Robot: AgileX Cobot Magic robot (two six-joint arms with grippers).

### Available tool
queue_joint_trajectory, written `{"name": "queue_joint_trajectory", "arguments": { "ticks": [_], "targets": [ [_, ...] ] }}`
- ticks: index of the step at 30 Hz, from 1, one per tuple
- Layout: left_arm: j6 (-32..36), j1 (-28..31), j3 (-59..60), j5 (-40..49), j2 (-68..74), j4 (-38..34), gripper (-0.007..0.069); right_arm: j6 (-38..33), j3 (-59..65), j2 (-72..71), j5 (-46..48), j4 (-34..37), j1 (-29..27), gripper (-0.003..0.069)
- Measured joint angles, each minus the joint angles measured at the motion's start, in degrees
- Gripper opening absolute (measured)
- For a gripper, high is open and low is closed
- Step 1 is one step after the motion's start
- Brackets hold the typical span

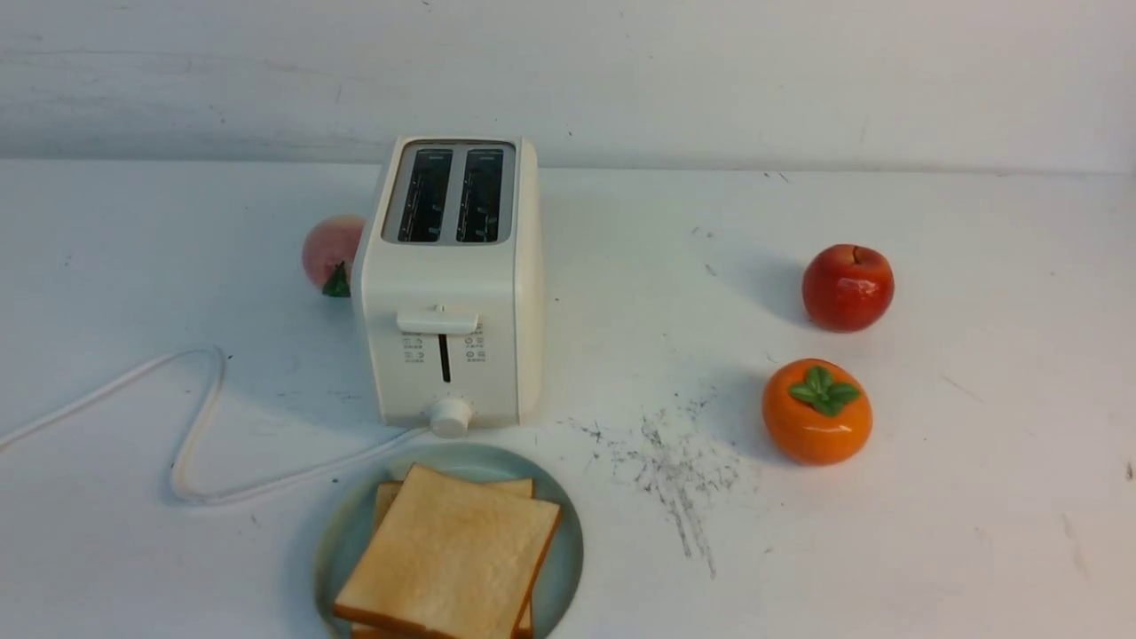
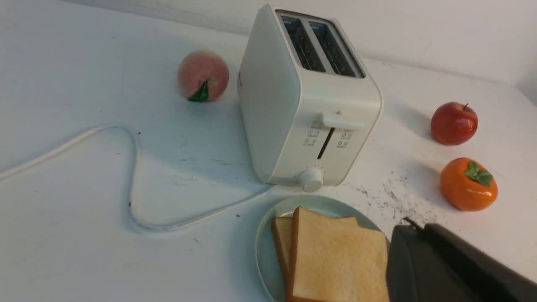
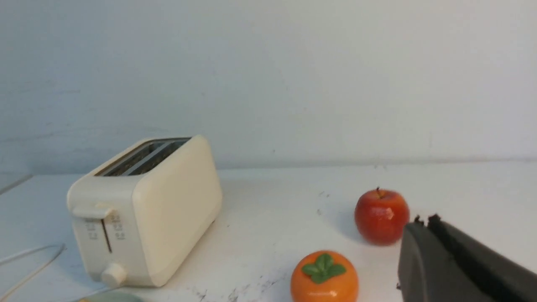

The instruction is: Take toasted bread from bread machine on white table place on plate.

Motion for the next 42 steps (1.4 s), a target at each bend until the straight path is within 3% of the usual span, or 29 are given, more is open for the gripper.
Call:
{"name": "queue_joint_trajectory", "arguments": {
  "ticks": [7,27,33,37,42],
  "targets": [
    [0.0,0.0,2.72,-1.52,0.0,-0.58,0.0,0.63,0.33,-0.16,-0.59,-4.82,0.0,0.0001],
    [0.29,0.0,3.08,-0.89,0.0,-3.23,0.0004,0.82,0.33,-0.16,-0.66,-5.35,0.0,0.0015],
    [1.33,0.93,9.72,-11.17,-1.52,-0.47,0.0011,0.82,0.33,-0.16,-0.66,-5.35,0.0,0.0022],
    [1.27,6.26,21.5,-24.31,-7.66,0.38,0.0015,0.82,0.33,-0.16,-0.66,-5.35,0.0,0.0027],
    [0.97,10.96,32.15,-30.95,-14.08,0.46,0.0017,0.82,0.33,-0.16,-0.66,-5.35,0.0,0.0033]
  ]
}}
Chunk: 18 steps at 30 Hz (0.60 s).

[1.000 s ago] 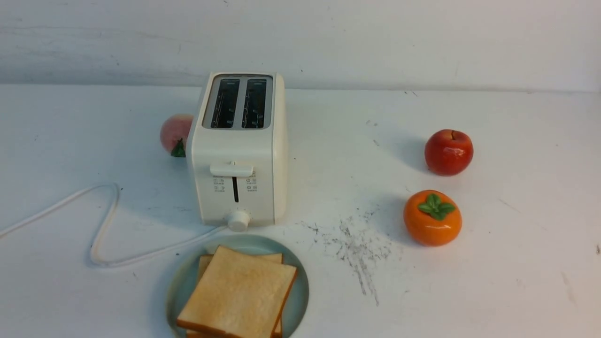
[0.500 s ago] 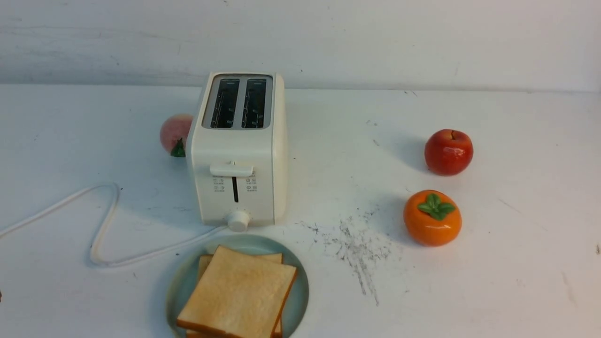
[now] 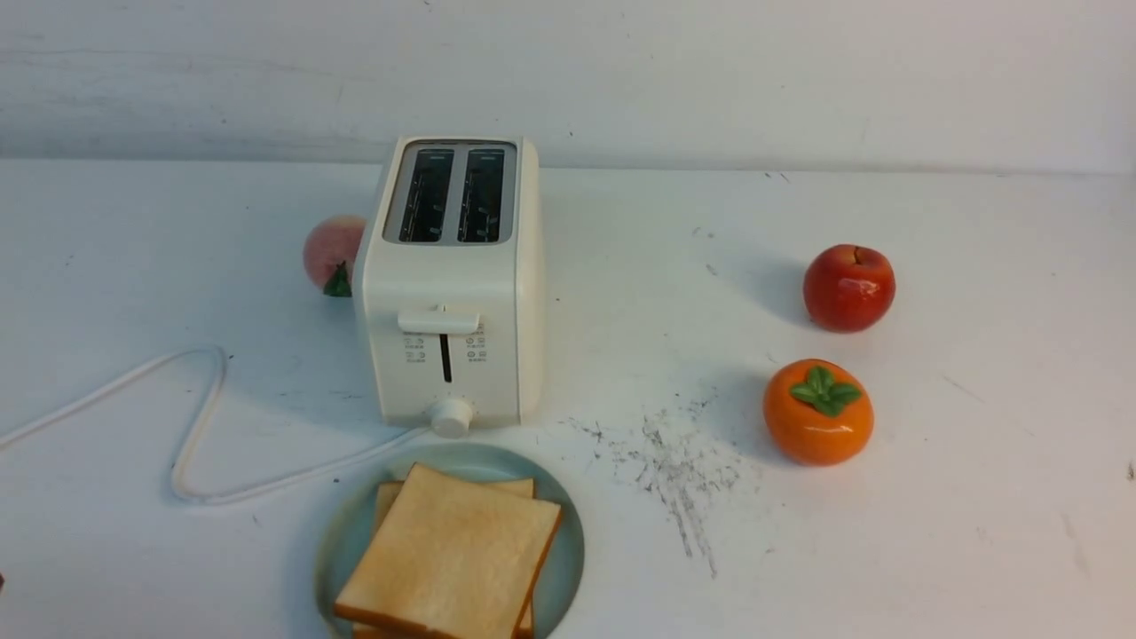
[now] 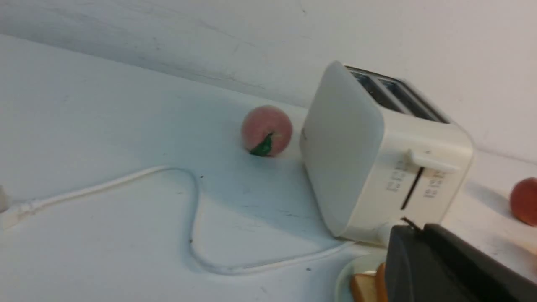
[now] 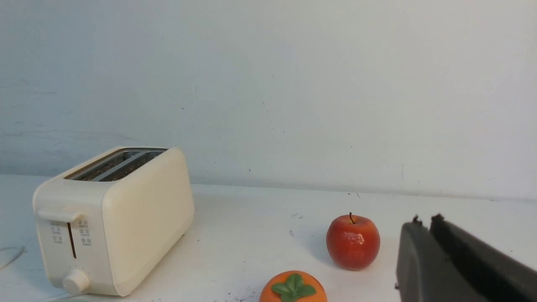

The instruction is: Take toasted bread from bread machine on white table place on plate.

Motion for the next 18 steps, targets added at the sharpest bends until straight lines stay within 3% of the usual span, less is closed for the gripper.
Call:
{"name": "queue_joint_trajectory", "arguments": {
  "ticks": [3,7,18],
  "targets": [
    [0.0,1.17,4.76,0.82,-2.65,0.05,0.0018,0.0,0.0,0.0,0.0,-0.01,0.0,0.0036],
    [-0.02,1.23,5.66,10.6,-3.12,0.25,0.0022,0.0,0.0,0.0,0.0,-0.01,0.0,0.0041],
    [-0.07,1.23,5.73,12.54,-3.12,0.25,0.0028,0.0,0.0,0.0,0.0,-0.01,0.0,0.0055]
  ]
}}
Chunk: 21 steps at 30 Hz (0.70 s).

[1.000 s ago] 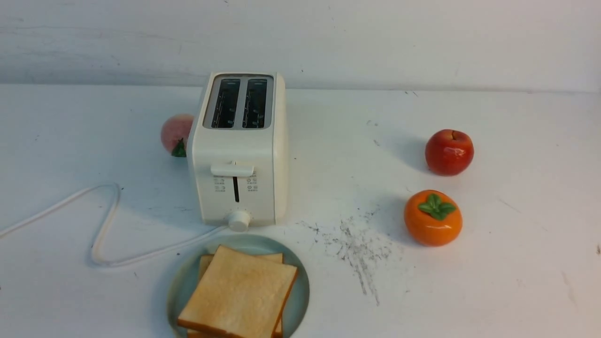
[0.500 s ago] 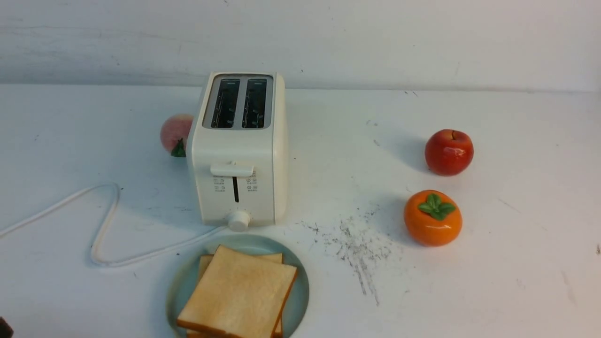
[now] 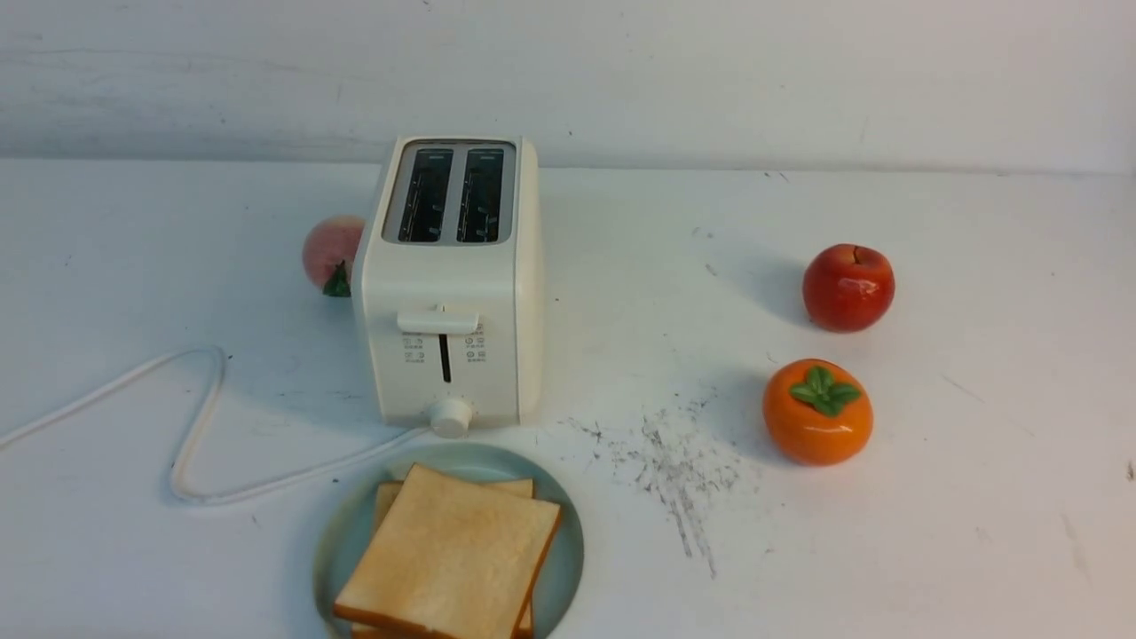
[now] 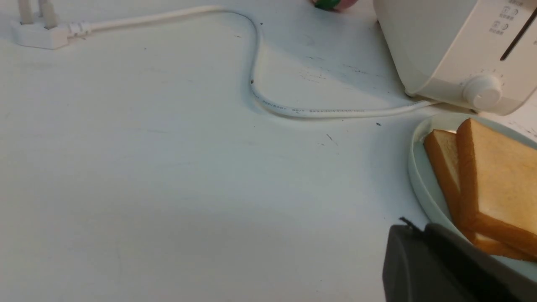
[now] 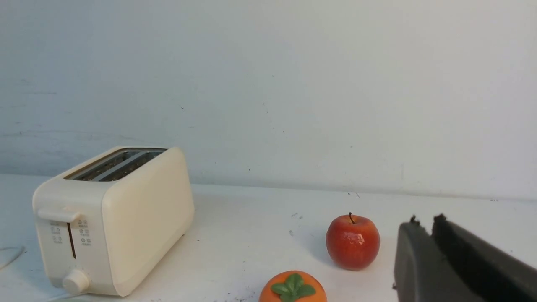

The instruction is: Take toasted bread from bread machine on white table place on plate.

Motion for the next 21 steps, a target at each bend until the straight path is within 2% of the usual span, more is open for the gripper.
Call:
{"name": "queue_joint_trajectory", "arguments": {
  "ticks": [16,21],
  "targets": [
    [0.0,0.0,0.0,0.0,0.0,0.0,0.0042,0.0,0.0,0.0,0.0,-0.05,0.0,0.0079],
    [0.0,0.0,0.0,0.0,0.0,0.0,0.005,-0.08,0.0,0.0,-4.7,1.9,0.0,0.0083]
  ]
}}
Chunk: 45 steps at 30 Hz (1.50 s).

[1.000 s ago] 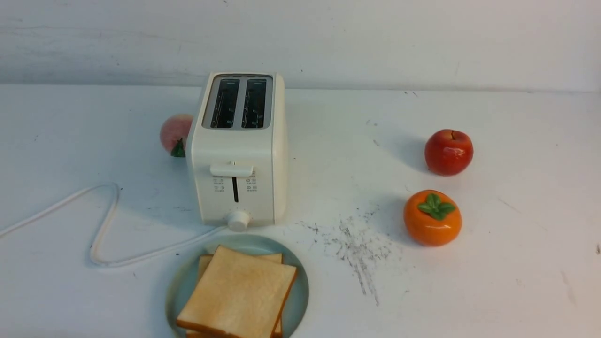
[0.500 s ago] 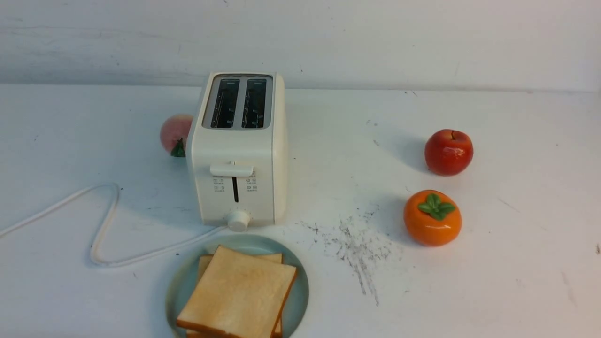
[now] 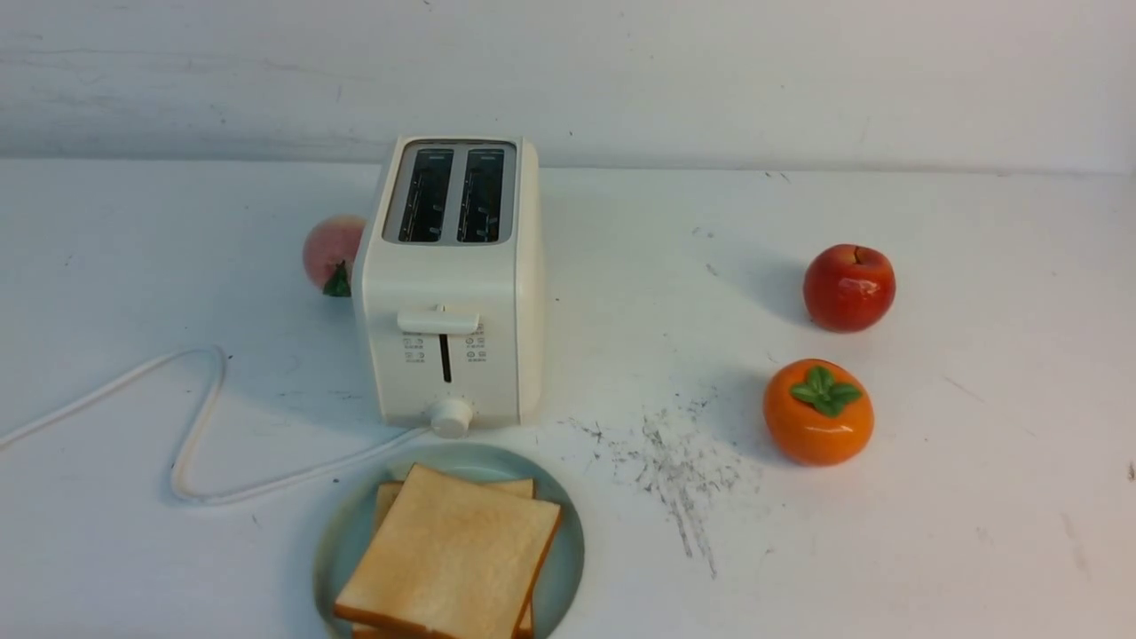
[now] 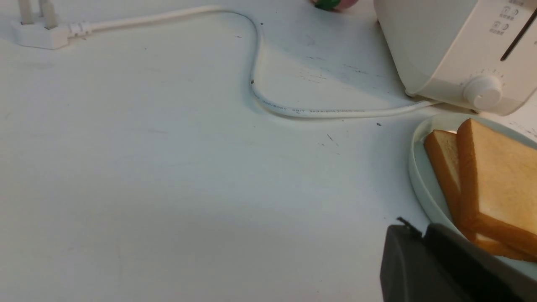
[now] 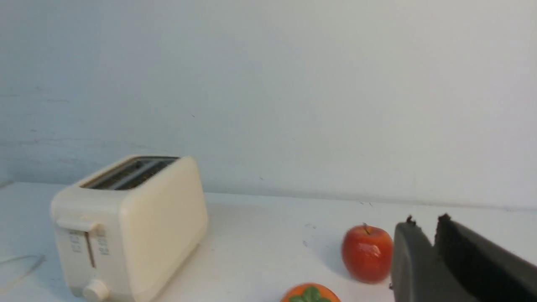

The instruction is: Take toasted bread from bread machine on white table place on plate.

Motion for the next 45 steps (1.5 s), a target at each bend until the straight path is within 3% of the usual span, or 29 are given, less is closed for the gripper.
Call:
{"name": "queue_joint_trajectory", "arguments": {
  "ticks": [4,7,12,23,26,28,29,30,33,35,45],
  "targets": [
    [0.0,0.0,0.0,0.0,0.0,0.0,0.0055,-6.97,0.0,0.0,-8.06,8.74,0.0,0.0086],
    [0.0,0.0,0.0,0.0,0.0,0.0,0.0058,-22.67,0.0,0.0,-11.4,24.39,0.0,0.0092],
    [0.0,0.0,0.0,0.0,0.0,0.0,0.0068,-36.12,0.0,0.0,-11.53,37.42,0.0,0.0097],
    [0.0,0.0,0.0,0.0,0.0,0.0,0.0073,-38.84,0.52,0.0,-3.64,39.58,-0.74,0.0106],
    [0.0,0.0,0.0,0.0,0.0,0.0,0.0073,-38.84,2.86,0.0,-2.6,39.73,-5.17,0.0106],
    [0.0,0.0,0.0,0.02,0.0,0.0,0.0078,-38.84,7.2,0.0,-2.55,39.73,-12.18,0.0106],
    [0.0,0.0,0.0,0.02,0.0,0.0,0.0078,-38.84,7.2,0.0,-2.55,39.73,-12.18,0.0106],
    [0.0,0.0,0.0,0.02,0.0,0.0,0.0081,-38.84,10.85,0.0,-2.54,39.73,-16.69,0.0108],
    [0.0,0.0,0.0,0.02,0.0,0.0,0.0082,-38.84,15.62,0.0,-2.26,39.73,-21.49,0.0113],
    [0.0,0.0,0.0,0.02,0.0,0.0,0.0085,-38.78,17.64,0.0,4.04,40.13,-25.74,0.0116],
    [0.0,0.0,0.0,0.12,0.0,0.0,0.0092,-38.78,17.47,0.0,5.19,40.13,-27.97,0.0124]
  ]
}}
